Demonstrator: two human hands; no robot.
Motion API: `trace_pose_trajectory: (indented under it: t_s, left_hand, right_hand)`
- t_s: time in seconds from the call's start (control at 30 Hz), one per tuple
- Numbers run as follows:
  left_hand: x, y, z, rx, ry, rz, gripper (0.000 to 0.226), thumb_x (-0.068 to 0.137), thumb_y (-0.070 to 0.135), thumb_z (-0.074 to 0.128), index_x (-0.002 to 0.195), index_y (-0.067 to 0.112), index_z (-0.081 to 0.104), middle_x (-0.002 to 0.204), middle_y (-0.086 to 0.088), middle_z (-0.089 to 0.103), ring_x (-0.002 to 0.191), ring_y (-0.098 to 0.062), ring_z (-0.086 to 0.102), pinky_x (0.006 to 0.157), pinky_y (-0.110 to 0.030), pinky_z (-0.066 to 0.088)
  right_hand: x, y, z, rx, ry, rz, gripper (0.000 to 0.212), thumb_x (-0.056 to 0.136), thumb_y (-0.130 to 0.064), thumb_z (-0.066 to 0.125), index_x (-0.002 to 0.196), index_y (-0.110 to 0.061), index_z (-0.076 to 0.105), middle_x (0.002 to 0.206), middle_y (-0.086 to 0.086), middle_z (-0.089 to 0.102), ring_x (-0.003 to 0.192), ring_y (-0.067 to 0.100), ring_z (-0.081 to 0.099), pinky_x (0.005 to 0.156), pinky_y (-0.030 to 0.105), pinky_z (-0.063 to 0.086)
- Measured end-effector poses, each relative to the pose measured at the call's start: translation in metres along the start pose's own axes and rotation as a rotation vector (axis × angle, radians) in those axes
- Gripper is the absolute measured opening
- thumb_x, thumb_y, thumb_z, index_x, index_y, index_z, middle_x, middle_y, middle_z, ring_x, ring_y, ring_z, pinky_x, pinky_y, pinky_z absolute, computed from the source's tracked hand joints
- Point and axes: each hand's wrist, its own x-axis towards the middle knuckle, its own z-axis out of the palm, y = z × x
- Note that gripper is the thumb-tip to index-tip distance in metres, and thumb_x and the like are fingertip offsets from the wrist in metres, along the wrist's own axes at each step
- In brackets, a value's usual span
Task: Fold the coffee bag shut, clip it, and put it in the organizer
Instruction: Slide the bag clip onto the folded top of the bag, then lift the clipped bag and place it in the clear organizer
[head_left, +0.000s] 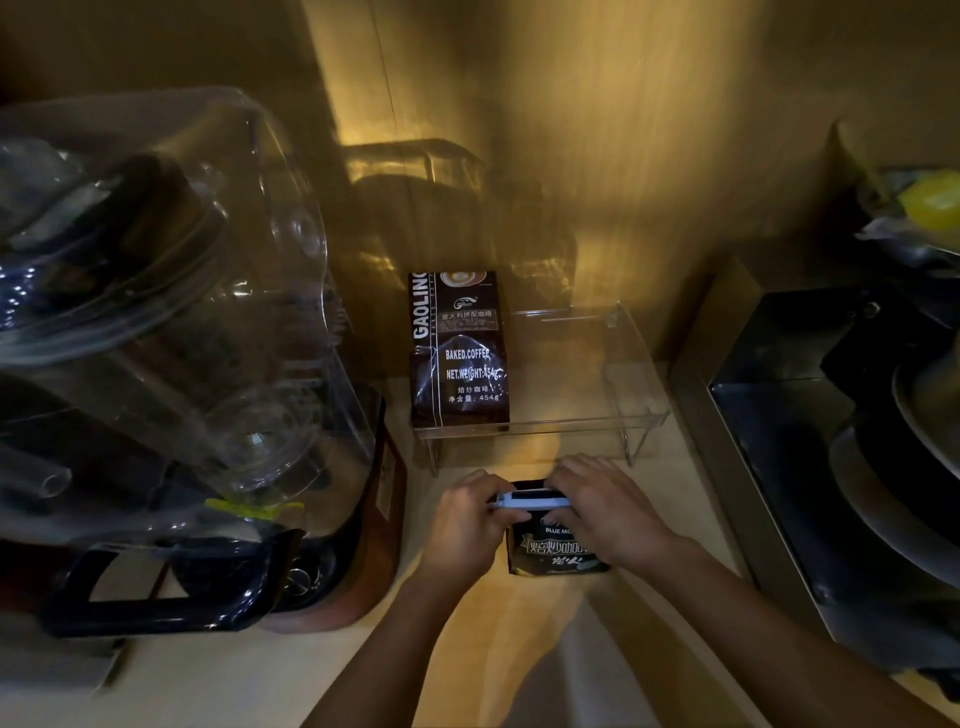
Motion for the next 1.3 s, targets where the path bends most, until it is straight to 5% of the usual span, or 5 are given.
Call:
trace_pose_trajectory:
  t_s: [0.53,0.8,1.0,1.17,1.3]
  left_hand:
    - [-0.005,0.007,0.007,0.060,0.113,-0.036,0.014,0.074,0.009,0.072,0.088,0.007,0.069,0.085,-0.012,0.068,0.075,-0.026,0.060,0.063,-0.031,0.041]
    - [-0.003,-0.003,0.011,-0.063,0.051,-0.049,0.017,0.073,0.016,0.075,0.084,0.012,0.063,0.095,0.002,0.053,0.096,-0.016,0.043,0.076,-0.026,0.027]
    - [-0.005,-0.017,0.010,-0.545,-0.207,-0.243,0.044,0.068,0.011,0.079,0.103,0.026,0.057,0.112,0.012,0.054,0.105,-0.009,0.048,0.075,-0.006,0.046]
    - [-0.007,-0.032,0.023,-0.765,-0.306,-0.464,0.100,0.055,0.014,0.087,0.135,0.031,0.029,0.137,-0.007,0.043,0.126,-0.028,0.039,0.104,-0.051,0.038]
    - [-0.012,-0.039,0.041,-0.598,-0.445,-0.439,0.090,0.059,0.006,0.082,0.130,0.029,0.031,0.128,0.002,0.049,0.120,-0.019,0.045,0.086,-0.029,0.052]
  right_hand:
    - [0.001,-0.011,0.006,0.070,0.145,-0.017,0.017,0.062,0.008,0.072,0.068,0.002,0.057,0.068,0.017,0.059,0.067,0.032,0.055,0.064,0.039,0.047]
    - [-0.003,0.010,0.002,0.046,0.067,-0.015,0.029,0.078,-0.035,0.065,0.099,-0.016,0.059,0.096,-0.001,0.060,0.093,0.017,0.049,0.082,0.030,0.028]
    - [-0.019,0.046,-0.009,0.625,-0.074,0.293,0.059,0.067,-0.028,0.078,0.118,-0.034,0.049,0.111,-0.019,0.049,0.112,0.016,0.041,0.090,0.037,0.041]
    - [-0.035,0.054,0.014,1.200,-0.112,0.460,0.108,0.054,-0.014,0.086,0.134,-0.041,0.018,0.127,-0.005,0.042,0.113,0.019,0.047,0.084,0.035,0.051]
    - [-0.041,0.051,0.047,1.332,-0.115,0.463,0.091,0.052,0.002,0.079,0.126,-0.021,0.032,0.112,0.000,0.059,0.097,0.011,0.064,0.066,0.022,0.056]
